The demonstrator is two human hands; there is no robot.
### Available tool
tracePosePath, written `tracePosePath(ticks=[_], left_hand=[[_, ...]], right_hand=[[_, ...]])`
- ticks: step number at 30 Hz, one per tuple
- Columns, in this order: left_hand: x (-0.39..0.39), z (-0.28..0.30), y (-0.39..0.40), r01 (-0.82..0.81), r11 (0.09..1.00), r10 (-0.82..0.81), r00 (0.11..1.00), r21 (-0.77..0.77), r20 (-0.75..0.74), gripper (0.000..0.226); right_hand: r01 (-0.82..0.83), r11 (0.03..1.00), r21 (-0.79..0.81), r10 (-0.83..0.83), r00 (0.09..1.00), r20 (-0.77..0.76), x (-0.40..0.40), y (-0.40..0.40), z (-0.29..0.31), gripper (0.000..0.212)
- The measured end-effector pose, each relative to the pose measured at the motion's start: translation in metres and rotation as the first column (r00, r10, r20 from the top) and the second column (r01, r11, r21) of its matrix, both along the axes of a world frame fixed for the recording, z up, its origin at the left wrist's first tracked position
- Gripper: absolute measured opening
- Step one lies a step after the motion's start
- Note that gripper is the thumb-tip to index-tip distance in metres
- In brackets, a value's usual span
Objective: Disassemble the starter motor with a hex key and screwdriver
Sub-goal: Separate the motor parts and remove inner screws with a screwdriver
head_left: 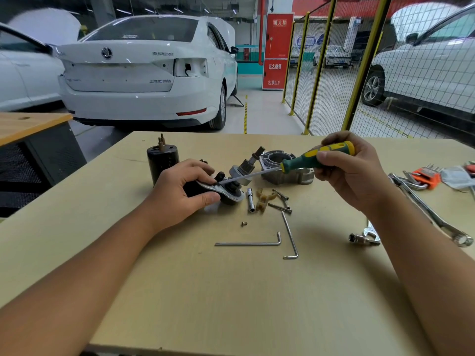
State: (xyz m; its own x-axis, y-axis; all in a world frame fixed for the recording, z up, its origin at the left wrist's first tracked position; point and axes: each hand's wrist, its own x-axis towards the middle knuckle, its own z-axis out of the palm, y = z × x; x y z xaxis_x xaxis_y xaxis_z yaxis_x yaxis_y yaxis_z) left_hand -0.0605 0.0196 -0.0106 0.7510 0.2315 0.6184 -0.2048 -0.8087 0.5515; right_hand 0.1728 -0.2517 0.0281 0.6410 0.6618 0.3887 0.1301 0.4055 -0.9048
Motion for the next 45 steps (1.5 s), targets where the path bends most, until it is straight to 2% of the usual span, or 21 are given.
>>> tracePosePath(ticks=[4,9,13,18,23,29,32,34,37,42,45], left_hand=[[-0.001,0.001,-0.002,0.022,0.999,-0.022,1.000,0.037,0.002,0.023],[-0.002,0.000,-0.002,0.040,0.983,-0.037,0.999,0.177,-0.020,0.024],[0.001,0.000,-0.004,0.020,0.966,-0.021,1.000,0.258,-0.002,0.026],[0.001,-0.001,-0.004,0.016,0.936,-0.004,0.999,0.352,-0.034,0.021],[0.001,0.000,-0.007,0.030,0.928,-0.006,0.998,0.372,-0.066,0.022],[0.001,-0.001,-0.007,0.021,0.907,0.029,0.993,0.420,-0.113,0.025],[0.001,-0.001,-0.008,0.024,0.909,0.032,0.991,0.416,-0.127,0.027],[0.000,-0.001,-0.009,0.024,0.904,0.035,0.991,0.427,-0.130,0.027],[0.000,-0.001,-0.012,0.000,0.893,0.062,0.990,0.450,-0.123,0.026],[-0.002,-0.003,-0.015,-0.075,0.915,0.124,0.987,0.397,-0.100,0.029],[-0.002,-0.002,-0.015,-0.086,0.928,0.130,0.986,0.362,-0.100,0.030]], right_hand=[[-0.021,1.000,-0.006,0.021,1.000,-0.008,-0.001,-0.002,0.002,0.033],[0.007,0.999,-0.050,-0.005,0.999,0.047,-0.004,-0.001,0.009,0.015],[0.080,0.988,-0.134,-0.056,0.984,0.168,-0.004,-0.006,0.012,0.023],[0.069,0.991,-0.111,-0.050,0.985,0.166,-0.005,-0.006,0.012,0.017],[0.029,0.995,-0.094,-0.013,0.987,0.162,-0.004,-0.008,0.014,0.019],[0.013,0.996,-0.086,0.005,0.979,0.203,-0.005,-0.009,0.015,0.037],[0.001,0.997,-0.080,0.015,0.979,0.206,-0.007,-0.008,0.017,0.037],[0.031,0.995,-0.093,-0.010,0.976,0.216,-0.010,-0.007,0.019,0.033],[0.125,0.980,-0.157,-0.077,0.956,0.281,-0.010,-0.008,0.020,0.043],[0.125,0.977,-0.170,-0.069,0.951,0.302,-0.007,-0.007,0.018,0.027],[0.084,0.979,-0.186,-0.026,0.955,0.295,-0.006,-0.007,0.017,0.030]])
